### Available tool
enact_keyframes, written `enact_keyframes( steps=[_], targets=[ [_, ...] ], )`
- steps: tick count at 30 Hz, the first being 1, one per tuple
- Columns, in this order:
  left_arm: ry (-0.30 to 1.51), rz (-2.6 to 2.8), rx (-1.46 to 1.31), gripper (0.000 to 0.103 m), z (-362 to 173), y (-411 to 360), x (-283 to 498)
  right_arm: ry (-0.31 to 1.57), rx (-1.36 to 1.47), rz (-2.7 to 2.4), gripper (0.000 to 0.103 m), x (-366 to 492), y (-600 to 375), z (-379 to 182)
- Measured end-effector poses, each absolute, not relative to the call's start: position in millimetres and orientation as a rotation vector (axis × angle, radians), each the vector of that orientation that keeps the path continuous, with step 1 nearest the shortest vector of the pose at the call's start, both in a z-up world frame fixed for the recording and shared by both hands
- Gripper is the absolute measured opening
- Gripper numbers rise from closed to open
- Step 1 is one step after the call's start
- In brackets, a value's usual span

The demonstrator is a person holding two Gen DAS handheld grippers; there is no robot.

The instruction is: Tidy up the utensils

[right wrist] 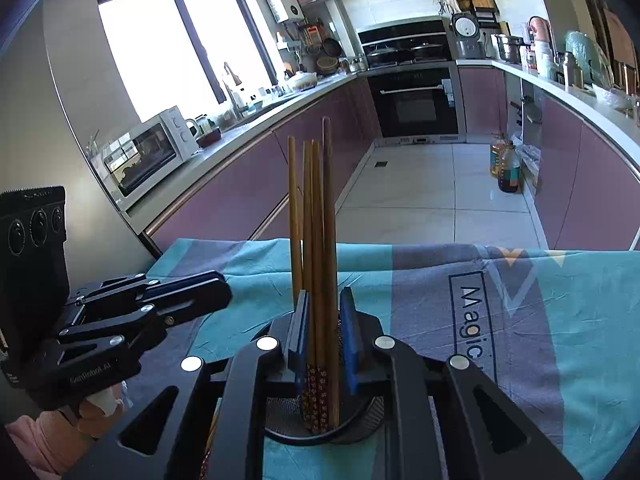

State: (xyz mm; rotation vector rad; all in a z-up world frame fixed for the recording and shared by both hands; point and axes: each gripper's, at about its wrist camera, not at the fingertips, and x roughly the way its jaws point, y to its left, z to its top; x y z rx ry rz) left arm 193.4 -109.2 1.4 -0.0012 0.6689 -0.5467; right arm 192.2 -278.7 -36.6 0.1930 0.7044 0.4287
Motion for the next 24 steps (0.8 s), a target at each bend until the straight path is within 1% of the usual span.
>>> enact_keyframes(
  steps=[2,5,7,9,10,15,19,24],
  targets=[
    [0.646,-0.535,-0.001,0.017,3.9,-99.4,185.7,0.678,0.193,0.438,0.017,181.7,-279.8,-30.1],
    [0.625,-0.514,-0.001,0.019,5.2,-84.6,174.3,0.620,0.172,0.467,0.021,159.2,-277.9,-18.3],
    [0.618,-0.511,-0.004,0.021,2.6,-74.8,165.3,0.581,0.153,0.506,0.025,140.4,-274.0,-12.2],
    [0.620,-0.501,0.000,0.021,-3.7,-65.4,154.4,0.567,0.145,0.545,0.029,126.6,-267.7,-12.0],
    [0.624,-0.493,0.006,0.022,-7.9,-62.0,150.1,0.571,0.140,0.568,0.030,119.7,-263.9,-15.2],
    [0.671,-0.472,0.025,0.022,-37.2,-47.0,127.4,0.656,0.114,0.618,0.030,104.4,-241.6,-45.0],
    [0.726,-0.459,0.034,0.022,-63.4,-37.1,113.4,0.780,0.134,0.626,0.030,108.1,-224.4,-82.4],
    [0.793,-0.446,0.031,0.022,-90.6,-28.0,104.8,0.863,0.138,0.610,0.030,108.4,-207.7,-110.7]
  ],
)
